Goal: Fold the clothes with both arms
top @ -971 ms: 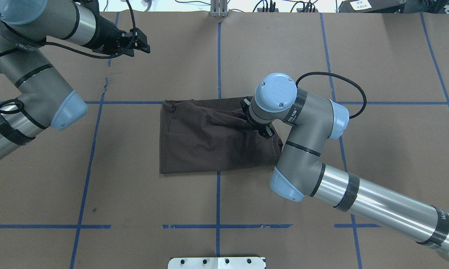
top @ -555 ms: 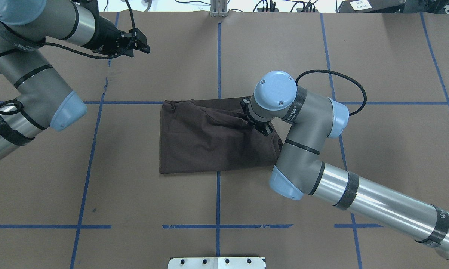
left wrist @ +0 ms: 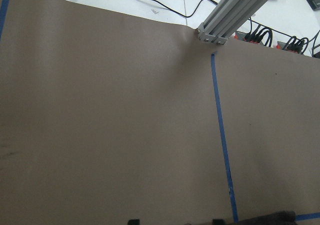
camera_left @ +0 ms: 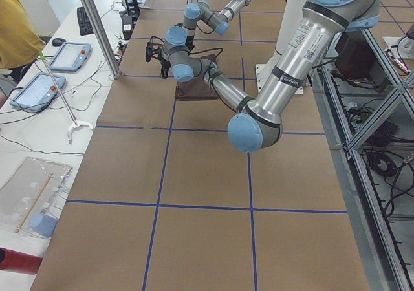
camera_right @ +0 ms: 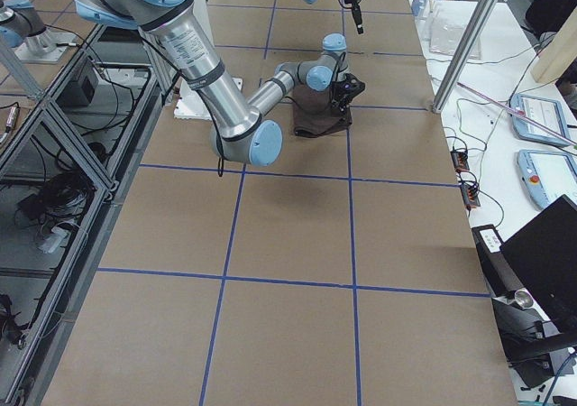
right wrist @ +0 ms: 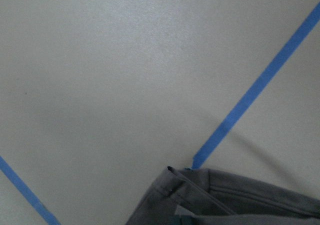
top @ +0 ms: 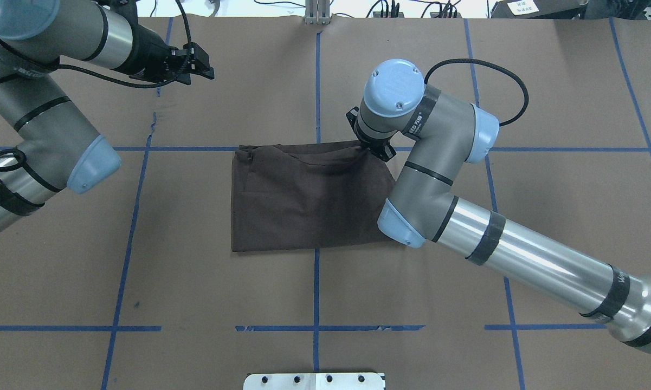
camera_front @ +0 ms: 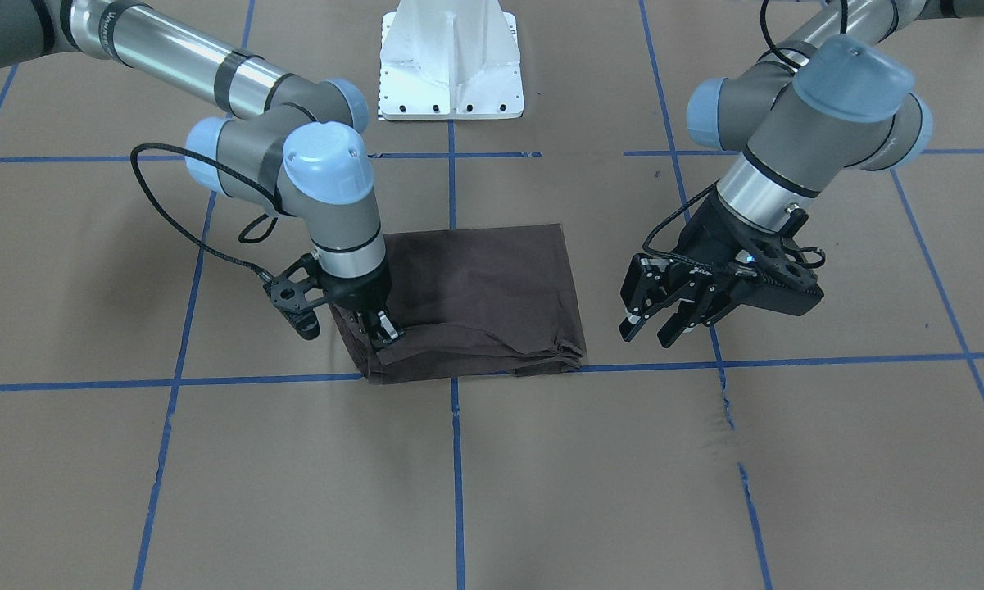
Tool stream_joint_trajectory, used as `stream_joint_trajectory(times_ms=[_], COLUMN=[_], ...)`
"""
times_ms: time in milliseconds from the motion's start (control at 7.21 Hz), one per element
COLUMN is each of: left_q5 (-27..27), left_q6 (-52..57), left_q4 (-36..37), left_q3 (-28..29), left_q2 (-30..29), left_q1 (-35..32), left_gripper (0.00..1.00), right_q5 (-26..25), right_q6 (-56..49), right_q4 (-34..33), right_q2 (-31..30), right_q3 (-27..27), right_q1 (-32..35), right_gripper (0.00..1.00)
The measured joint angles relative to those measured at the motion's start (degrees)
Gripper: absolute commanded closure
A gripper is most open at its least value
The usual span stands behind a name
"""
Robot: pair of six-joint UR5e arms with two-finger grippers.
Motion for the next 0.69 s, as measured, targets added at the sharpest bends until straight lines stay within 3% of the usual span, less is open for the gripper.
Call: stream_joint_trajectory(times_ms=[278, 555, 694], left_q5=[0.01, 0.01, 0.01], left_q6=[-0.64, -0.76, -0.75], left_q4=[0.00, 0.00, -0.02], left_q3=[-0.17, -0.19, -0.19], left_q2=[0.38, 0.59, 0.62], left_q1=[0.13, 0.21, 0.22], left_gripper=[0.42, 0.42, 0.41], right_q5=[0.02, 0.01, -0.04], right_q6=[-3.69, -8.21, -9.80], right_q4=[0.02, 0.02, 0.02], right_q2=[2.61, 2.79, 2.75], right_q3=[-4.50, -6.52, -7.03], right_q1=[1.46, 2.26, 2.41], right_gripper=[1.00, 0.01, 0.00])
